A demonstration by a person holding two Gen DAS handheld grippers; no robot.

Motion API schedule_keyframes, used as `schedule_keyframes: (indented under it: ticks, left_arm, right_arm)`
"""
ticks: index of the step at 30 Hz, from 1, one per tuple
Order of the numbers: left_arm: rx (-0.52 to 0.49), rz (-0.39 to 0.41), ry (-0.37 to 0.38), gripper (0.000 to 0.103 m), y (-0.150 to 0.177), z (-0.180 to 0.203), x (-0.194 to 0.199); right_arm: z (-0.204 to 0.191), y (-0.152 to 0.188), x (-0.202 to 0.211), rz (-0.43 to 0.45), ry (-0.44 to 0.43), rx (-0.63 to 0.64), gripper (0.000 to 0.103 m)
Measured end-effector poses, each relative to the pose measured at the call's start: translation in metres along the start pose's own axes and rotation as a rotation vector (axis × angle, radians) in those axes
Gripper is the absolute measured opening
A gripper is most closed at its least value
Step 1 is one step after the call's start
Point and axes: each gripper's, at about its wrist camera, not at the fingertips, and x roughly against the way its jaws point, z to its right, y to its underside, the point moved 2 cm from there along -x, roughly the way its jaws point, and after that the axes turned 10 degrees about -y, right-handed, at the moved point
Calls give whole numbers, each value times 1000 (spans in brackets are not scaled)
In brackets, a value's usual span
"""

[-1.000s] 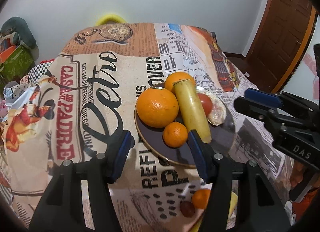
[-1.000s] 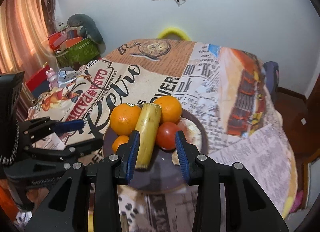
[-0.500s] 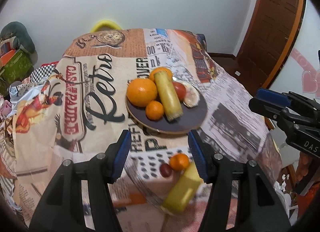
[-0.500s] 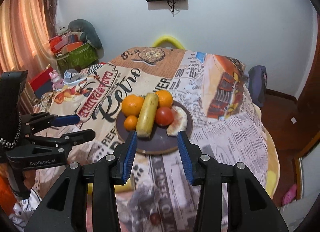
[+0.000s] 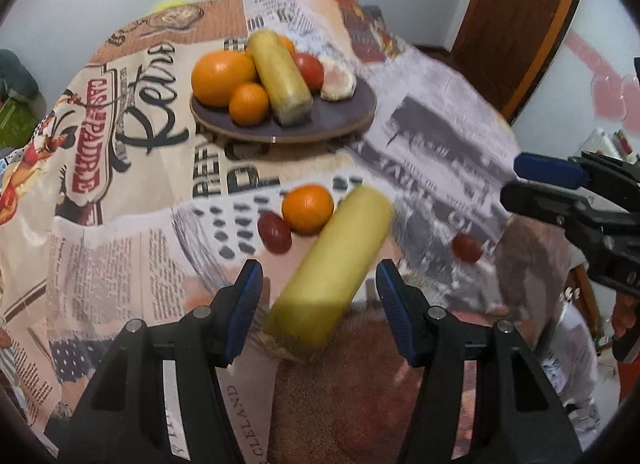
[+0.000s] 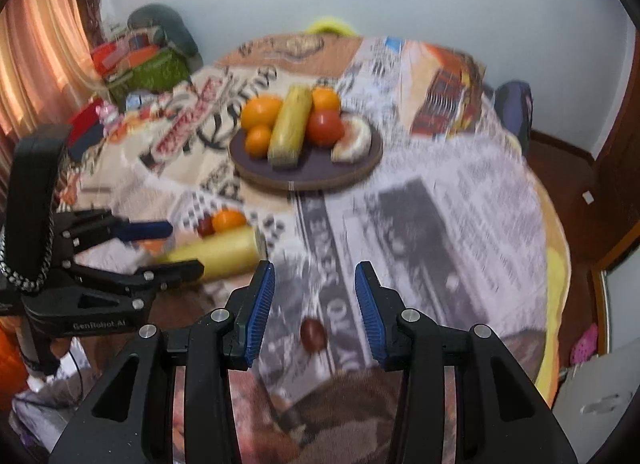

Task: Organize fruits
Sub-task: 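Grasp the large yellow-green cob with the left gripper while the right gripper grasps a dark-red date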

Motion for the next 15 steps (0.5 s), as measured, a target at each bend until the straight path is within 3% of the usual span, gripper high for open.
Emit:
schedule_keyframes:
  ticks: [9,15]
  left_arm:
    - [14,-20,4,47,9,4,-5]
    - [-1,-58,98,36,13,13,5]
  right_arm:
    - [6,33,-25,-95,-38,-35,38]
    - [8,41,-33,-96,-62,-48,38]
